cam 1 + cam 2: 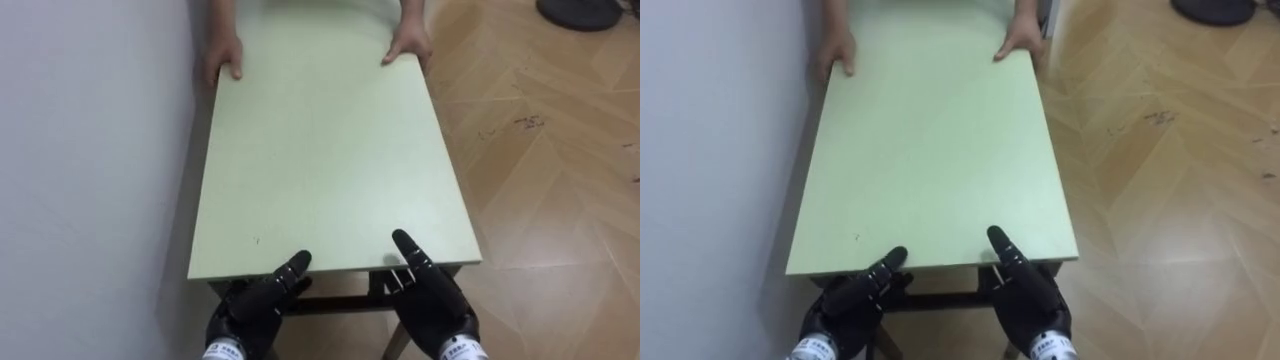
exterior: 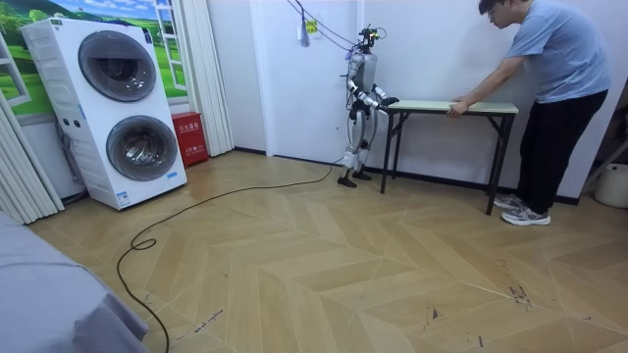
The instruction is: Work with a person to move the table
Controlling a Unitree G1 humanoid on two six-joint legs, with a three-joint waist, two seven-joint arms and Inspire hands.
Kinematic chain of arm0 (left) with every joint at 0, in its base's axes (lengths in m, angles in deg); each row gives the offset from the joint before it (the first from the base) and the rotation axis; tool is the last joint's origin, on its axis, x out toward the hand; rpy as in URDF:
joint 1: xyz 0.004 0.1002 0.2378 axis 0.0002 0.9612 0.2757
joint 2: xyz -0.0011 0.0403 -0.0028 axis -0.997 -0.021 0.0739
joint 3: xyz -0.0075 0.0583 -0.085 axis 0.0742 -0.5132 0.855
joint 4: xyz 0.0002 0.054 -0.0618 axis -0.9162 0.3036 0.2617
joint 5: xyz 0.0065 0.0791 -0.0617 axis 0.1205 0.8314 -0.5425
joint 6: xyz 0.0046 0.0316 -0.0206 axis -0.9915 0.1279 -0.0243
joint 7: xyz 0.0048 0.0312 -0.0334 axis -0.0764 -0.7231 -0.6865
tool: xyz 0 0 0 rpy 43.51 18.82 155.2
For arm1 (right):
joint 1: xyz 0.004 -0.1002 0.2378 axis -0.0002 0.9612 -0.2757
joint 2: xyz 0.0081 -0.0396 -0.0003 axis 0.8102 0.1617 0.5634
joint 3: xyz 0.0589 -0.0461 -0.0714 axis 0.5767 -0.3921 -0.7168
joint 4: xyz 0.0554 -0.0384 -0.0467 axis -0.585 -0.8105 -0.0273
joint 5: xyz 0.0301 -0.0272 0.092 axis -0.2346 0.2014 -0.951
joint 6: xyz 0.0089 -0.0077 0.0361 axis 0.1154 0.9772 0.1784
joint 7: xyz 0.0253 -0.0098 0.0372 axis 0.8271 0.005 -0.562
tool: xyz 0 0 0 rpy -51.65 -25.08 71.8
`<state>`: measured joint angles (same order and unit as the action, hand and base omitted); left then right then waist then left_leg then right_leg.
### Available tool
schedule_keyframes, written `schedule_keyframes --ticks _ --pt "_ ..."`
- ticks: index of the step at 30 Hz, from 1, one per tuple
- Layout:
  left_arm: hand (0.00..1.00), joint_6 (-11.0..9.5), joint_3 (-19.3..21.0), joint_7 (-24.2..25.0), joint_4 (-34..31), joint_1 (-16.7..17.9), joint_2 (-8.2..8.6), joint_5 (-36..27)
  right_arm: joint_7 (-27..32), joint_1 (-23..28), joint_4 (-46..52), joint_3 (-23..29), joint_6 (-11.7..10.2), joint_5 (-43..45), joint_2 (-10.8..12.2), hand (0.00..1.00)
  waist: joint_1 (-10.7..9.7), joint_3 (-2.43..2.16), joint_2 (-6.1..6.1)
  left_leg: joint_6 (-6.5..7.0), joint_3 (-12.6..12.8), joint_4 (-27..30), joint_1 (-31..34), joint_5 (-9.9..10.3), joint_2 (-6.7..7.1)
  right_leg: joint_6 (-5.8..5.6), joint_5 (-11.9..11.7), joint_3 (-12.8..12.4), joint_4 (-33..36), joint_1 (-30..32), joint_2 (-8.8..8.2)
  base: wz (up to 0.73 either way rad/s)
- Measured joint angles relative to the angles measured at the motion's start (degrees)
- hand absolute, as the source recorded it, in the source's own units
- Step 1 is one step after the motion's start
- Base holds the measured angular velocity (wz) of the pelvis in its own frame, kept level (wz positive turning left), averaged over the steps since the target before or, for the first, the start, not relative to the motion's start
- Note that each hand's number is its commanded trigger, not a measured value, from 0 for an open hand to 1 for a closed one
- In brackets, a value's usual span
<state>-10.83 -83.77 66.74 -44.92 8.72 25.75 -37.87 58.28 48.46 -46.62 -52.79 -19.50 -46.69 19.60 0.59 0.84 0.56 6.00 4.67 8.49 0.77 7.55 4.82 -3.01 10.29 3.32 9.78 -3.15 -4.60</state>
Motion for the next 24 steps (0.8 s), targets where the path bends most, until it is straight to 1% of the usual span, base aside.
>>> schedule_keyframes --ticks 3,6,8,17,22,24 --pt "0.00 1.19 -0.14 0.49 0.02 0.01 0.11 0.88 -1.74 0.00 -0.20 0.00 0.90 0.93 -0.13 0.00 -0.41 -0.02 0.01 -0.19 0.14 0.25 -0.02 -0.02 -0.30 0.04 -0.03 0.06 0.00 -0.07 0.24 -0.04" --pt "0.00 1.87 -0.15 0.82 0.02 -0.02 0.07 2.12 -2.53 0.02 -0.88 0.00 1.74 0.97 -0.40 0.00 -0.44 -0.04 0.01 -0.38 0.32 0.25 -0.08 -0.06 -0.54 0.18 -0.11 0.07 0.01 -0.04 0.44 -0.03" --pt "0.00 2.01 -0.15 0.88 0.03 -0.01 -0.04 2.42 -2.75 0.03 -0.94 0.02 2.12 1.03 -0.52 0.00 -0.44 -0.04 0.00 -0.47 0.41 0.25 -0.12 -0.02 -0.64 0.21 -0.13 0.06 0.04 -0.03 0.51 -0.02" --pt "0.00 2.02 -0.10 1.91 1.30 0.05 -0.78 3.35 -4.02 0.58 -1.12 0.00 2.13 3.49 -0.46 0.00 -0.57 -0.13 -0.15 -0.91 0.59 0.23 -0.33 0.26 -1.07 0.30 -0.19 0.05 0.00 -0.09 0.87 0.00" --pt "0.00 2.02 -0.07 2.43 1.71 0.05 -0.83 4.30 -4.46 0.57 -1.98 0.12 2.14 6.02 -0.46 0.00 -0.75 -0.13 -0.15 -0.98 0.59 0.21 -0.33 0.30 -1.15 0.30 -0.18 0.07 -0.01 -0.12 0.96 0.00" --pt "0.00 2.02 0.04 3.13 2.98 -0.03 -0.97 4.42 -5.06 0.44 -3.50 0.36 2.15 8.21 -0.41 0.00 -1.15 -0.08 -0.22 -0.98 0.59 0.20 -0.43 0.30 -1.15 0.30 -0.18 -0.01 -0.02 -0.22 0.96 0.00"
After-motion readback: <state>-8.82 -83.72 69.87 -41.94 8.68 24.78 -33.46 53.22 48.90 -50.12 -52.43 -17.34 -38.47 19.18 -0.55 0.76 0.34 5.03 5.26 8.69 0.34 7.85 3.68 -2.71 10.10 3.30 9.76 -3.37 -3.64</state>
